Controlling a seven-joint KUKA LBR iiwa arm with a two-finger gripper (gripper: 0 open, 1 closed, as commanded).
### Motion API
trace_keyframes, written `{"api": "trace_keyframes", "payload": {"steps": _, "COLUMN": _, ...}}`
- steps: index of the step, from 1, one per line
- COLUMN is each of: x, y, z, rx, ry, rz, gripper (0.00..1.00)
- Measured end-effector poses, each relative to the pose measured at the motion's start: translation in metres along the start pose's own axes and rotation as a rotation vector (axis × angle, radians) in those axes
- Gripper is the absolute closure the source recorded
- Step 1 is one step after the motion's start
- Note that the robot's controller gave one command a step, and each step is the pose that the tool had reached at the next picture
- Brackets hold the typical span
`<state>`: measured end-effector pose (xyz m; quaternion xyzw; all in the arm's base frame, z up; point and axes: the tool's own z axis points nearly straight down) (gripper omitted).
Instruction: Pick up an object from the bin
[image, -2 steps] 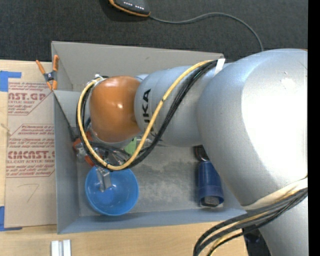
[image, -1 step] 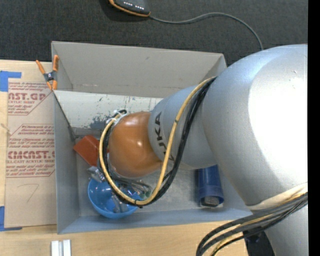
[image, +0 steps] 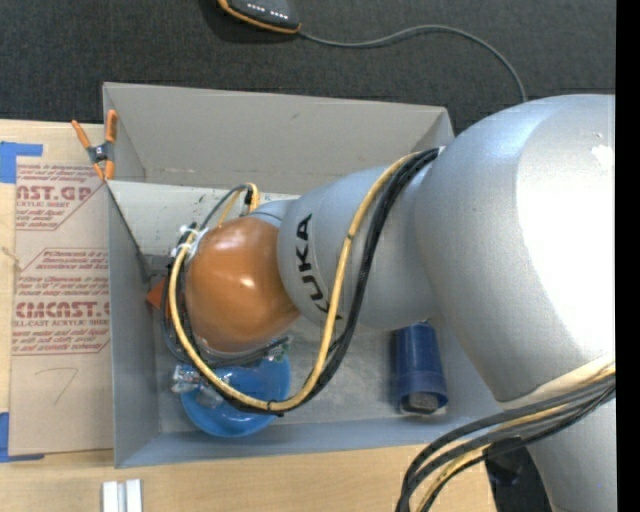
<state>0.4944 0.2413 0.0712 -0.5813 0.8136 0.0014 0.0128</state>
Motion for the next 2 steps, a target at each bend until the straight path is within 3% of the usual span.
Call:
{"api": "trace_keyframes", "payload": {"steps": 1, "x": 0.000, "y": 0.000, "z": 0.000, "rx": -0.001, "ry": 0.000, "rz": 0.002, "gripper": 1.00}}
{"api": "trace_keyframes", "payload": {"steps": 2, "x": 0.000, "y": 0.001, "z": -0.027, "rx": -0.005, "ry": 0.003, "rz": 0.003, "gripper": 1.00}}
